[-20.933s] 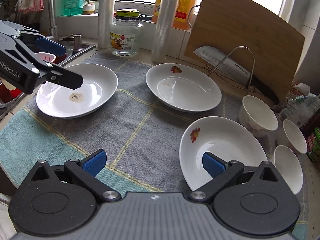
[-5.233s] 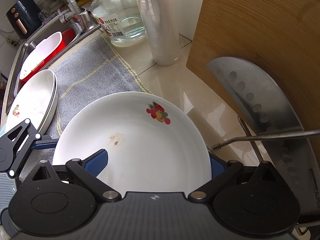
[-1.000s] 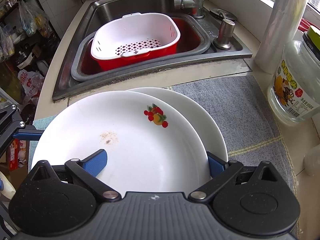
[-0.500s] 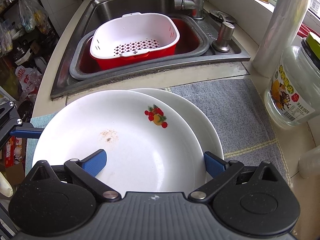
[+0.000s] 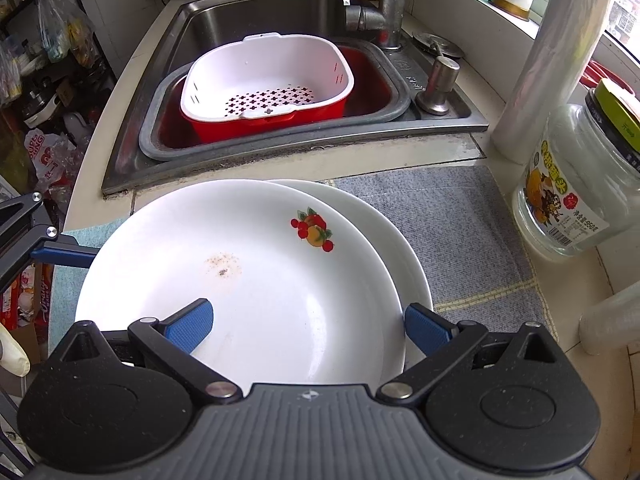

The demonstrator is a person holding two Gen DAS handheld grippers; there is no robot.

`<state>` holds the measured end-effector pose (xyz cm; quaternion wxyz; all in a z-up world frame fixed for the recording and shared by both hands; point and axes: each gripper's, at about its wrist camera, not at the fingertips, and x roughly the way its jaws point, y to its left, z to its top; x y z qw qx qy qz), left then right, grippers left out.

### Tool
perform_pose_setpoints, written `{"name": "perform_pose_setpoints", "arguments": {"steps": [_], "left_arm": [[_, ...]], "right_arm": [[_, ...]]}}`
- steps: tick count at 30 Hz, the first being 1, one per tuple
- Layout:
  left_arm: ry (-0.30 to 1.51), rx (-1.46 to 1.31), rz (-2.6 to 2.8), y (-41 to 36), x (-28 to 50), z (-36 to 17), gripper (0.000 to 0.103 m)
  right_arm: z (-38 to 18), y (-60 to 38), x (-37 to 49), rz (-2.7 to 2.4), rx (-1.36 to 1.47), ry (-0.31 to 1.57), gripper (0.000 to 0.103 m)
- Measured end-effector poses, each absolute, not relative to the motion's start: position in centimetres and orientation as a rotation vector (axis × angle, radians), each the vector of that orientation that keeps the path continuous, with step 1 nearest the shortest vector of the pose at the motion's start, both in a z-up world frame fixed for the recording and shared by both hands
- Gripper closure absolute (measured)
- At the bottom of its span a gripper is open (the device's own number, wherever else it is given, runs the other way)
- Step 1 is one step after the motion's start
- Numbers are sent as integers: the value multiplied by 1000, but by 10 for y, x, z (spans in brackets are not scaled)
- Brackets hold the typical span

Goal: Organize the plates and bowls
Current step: 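Open the right tool to release the plate on the stack, then move the right tool toward the pink-flowered bowls while the left tool approaches them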

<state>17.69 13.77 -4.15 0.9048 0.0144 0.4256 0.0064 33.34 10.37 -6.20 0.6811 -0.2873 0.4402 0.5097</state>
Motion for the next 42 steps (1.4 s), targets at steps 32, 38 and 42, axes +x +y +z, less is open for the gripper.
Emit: {"name": "perform_pose_setpoints", "arguments": {"steps": [32,38,42], "left_arm": [[687,19,-277,98,188,-20,1],[681,62,-450,60,201,-23,1],[694,78,-564,32,204,-27,1]], "right_arm": [[-28,-81,245,464,-374,731,0],[-25,-136,213,280,-319,731,0],[-23,-169,195,162,-270,748,0]]}}
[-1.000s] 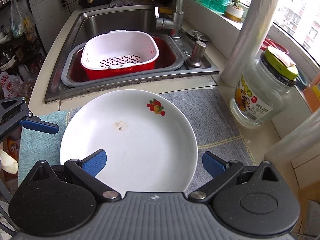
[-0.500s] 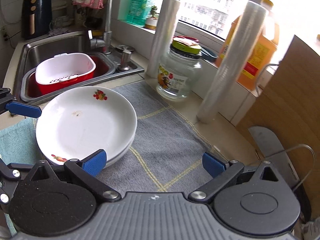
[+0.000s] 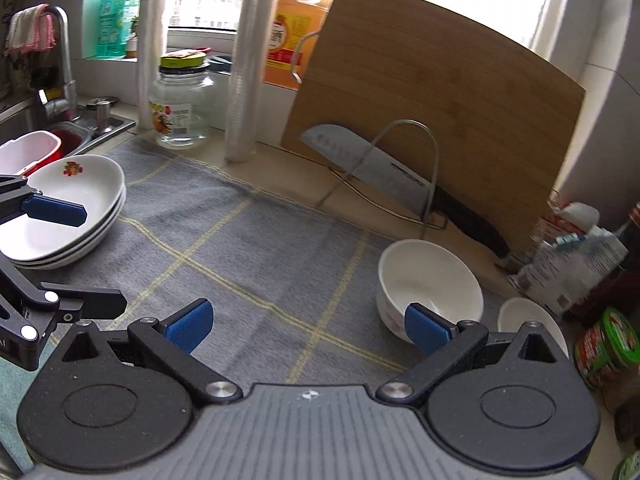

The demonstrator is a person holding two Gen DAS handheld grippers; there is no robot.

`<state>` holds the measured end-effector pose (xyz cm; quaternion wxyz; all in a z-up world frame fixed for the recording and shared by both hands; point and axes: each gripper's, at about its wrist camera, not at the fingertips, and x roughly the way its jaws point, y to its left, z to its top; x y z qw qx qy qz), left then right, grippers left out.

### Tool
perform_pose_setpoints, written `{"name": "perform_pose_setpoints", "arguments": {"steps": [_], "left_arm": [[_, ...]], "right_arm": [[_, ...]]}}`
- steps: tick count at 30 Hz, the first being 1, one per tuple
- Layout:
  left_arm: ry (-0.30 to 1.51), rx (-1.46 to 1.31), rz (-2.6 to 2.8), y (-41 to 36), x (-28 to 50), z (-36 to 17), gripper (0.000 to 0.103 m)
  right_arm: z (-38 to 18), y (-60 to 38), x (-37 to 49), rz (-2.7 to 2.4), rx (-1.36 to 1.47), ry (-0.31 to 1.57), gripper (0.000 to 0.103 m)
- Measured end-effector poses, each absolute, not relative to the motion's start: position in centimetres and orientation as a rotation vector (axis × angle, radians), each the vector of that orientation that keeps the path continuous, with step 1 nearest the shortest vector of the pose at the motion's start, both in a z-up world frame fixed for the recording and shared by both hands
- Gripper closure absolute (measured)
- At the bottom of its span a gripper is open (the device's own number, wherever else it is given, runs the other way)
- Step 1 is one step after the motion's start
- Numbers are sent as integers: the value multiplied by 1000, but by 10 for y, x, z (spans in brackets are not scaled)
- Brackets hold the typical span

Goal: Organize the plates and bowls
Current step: 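Move the right tool toward the pink-flowered bowls while the left tool approaches them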

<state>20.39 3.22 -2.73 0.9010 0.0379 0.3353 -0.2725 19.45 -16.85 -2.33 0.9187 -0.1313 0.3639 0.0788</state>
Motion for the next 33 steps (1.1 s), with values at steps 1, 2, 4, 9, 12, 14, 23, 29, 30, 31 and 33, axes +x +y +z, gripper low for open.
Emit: {"name": "perform_pose_setpoints", "arguments": {"steps": [1,2,4,9,12,14,23,29,30,31,33], "left_arm": [[694,84,-582,26,204,-27,1],[690,91,-603,18,202,-27,1],[690,101,-637,4,200,-27,1],[685,124,-692,-32,191,-31,1],[690,105,-727,-51,183,-35,1],[715,104,-750,-65,180,-40,1],[699,109,-795,-121,161,-56,1],[738,165,-837,-158,158,-82,1],[759,172,-838,-163,158,-87,1],[769,173,-840,-166,158,-90,1],[770,195,-833,-173,156,-96,1]], "right_arm": [[-23,-178,188,136,-258,751,0],[-23,-185,184,118,-249,754,0],[-24,-202,173,68,-228,755,0],[-28,-243,151,-5,-187,758,0],[-32,-267,140,-28,-176,767,0],[-34,-281,133,-32,-170,762,0],[-35,-332,116,-26,-136,742,0],[-34,-359,110,-33,-107,732,0],[-34,-363,109,-32,-105,732,0],[-35,-366,108,-32,-103,734,0],[-35,-370,106,-32,-101,736,0]]}}
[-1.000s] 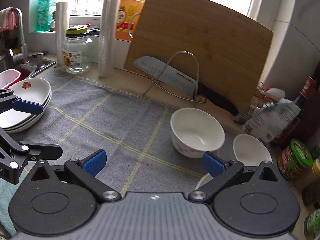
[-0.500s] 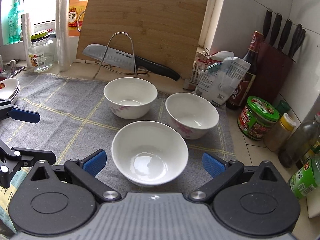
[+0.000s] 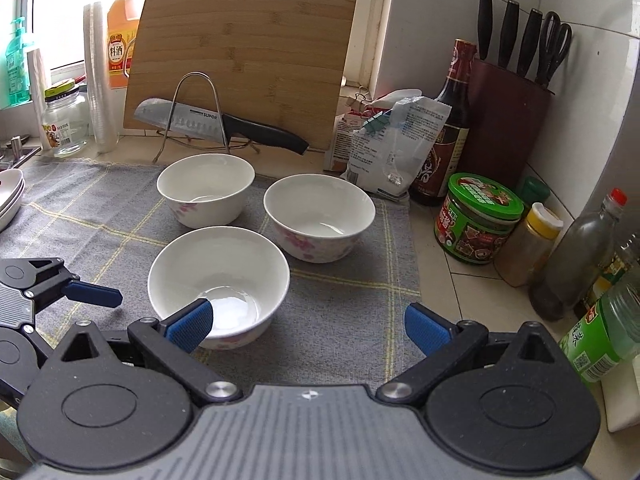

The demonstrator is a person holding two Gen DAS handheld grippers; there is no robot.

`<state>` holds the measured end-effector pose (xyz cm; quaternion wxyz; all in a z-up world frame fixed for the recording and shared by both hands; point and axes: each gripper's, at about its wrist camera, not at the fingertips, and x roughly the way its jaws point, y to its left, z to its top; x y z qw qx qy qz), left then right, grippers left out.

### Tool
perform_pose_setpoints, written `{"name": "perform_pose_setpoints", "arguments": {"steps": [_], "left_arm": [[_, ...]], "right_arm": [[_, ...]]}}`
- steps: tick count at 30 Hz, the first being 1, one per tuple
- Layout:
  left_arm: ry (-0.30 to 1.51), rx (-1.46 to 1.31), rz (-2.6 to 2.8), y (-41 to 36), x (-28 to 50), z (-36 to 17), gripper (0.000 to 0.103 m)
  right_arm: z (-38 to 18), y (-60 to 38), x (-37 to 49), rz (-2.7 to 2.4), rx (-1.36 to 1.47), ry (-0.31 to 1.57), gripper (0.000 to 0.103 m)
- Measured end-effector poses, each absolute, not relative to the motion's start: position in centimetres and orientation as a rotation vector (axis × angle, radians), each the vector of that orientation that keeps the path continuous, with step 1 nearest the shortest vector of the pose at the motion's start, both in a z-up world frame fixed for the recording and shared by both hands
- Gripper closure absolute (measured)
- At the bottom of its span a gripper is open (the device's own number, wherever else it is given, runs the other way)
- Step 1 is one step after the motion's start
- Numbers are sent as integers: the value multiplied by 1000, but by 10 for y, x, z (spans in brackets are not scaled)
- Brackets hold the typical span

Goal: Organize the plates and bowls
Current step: 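Move the right tool toward the pink-flowered bowls while the left tool approaches them, then grip the nearest pink-flowered bowl's rim with the right tool while the left tool holds it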

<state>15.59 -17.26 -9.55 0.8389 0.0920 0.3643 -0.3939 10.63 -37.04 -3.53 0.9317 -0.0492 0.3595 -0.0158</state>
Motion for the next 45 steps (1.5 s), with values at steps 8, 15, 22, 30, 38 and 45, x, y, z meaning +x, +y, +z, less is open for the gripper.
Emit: {"name": "perform_pose_setpoints", "arguments": {"steps": [8,15,22,30,38,45], "left_arm": [[748,350,-794,-191,155,-99,0],[712,334,-796,-186,153,-103,0],[695,339,-776,-189,153,-101,1],[645,298,-798,-194,160,-90,1],[623,257,-826,-200,168,-88,1],[620,236,-822,-201,173,-88,1]], "right_arm": [[-40,-379,106,-15,-87,749,0],[-45,-379,115,13,-89,762,0],[-48,-377,126,38,-102,773,0],[-48,-375,139,71,-117,779,0],[-53,-377,153,132,-75,794,0],[-60,-374,169,204,-44,814,0]]}}
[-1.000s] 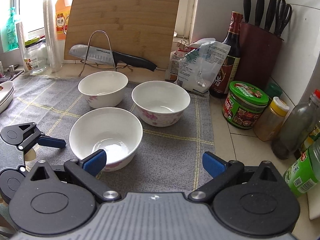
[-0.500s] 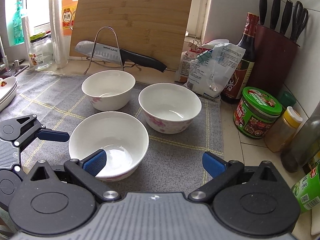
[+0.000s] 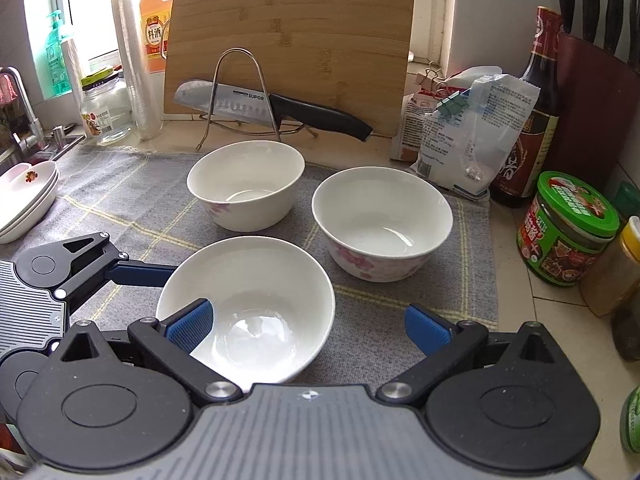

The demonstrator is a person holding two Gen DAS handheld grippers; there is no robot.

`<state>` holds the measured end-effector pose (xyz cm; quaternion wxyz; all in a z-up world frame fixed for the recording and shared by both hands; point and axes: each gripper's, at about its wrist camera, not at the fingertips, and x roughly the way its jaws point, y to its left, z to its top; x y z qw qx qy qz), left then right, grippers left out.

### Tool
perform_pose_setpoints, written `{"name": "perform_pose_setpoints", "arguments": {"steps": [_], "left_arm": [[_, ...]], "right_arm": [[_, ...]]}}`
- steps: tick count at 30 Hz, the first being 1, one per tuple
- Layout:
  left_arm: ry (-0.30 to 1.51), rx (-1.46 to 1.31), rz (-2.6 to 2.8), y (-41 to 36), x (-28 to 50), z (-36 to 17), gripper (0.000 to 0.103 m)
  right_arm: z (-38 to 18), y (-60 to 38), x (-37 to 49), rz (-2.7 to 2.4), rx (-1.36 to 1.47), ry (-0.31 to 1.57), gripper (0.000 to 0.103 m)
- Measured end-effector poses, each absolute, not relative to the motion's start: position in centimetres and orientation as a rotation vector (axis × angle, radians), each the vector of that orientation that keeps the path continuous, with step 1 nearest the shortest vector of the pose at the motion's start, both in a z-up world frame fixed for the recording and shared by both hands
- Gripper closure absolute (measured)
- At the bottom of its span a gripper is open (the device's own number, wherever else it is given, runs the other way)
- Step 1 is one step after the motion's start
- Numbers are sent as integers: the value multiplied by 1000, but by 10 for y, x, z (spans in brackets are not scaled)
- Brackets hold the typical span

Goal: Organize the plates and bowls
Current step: 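Grip the nearest pink-flowered bowl's rim with the right tool while the left tool holds it, then carry the held bowl toward the plate stack with both tools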

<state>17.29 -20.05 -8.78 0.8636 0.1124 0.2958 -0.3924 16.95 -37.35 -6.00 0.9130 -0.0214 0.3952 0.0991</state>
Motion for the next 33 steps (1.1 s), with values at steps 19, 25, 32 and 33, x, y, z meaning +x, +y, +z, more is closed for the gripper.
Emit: {"name": "perform_pose_setpoints", "arguments": {"steps": [19,25,32,33], "left_arm": [[599,247,-868,-206,173,-85,10],[604,250,-865,-207,174,-84,10],[623,265,-866,-208,176,-83,10],[627,267,-865,-208,175,-82,10]], "right_arm": [[-73,-368,197,319,-5,880,17],[-71,-369,197,346,16,886,23],[-70,-368,196,352,22,892,24],[-69,-367,196,352,21,892,24]]}}
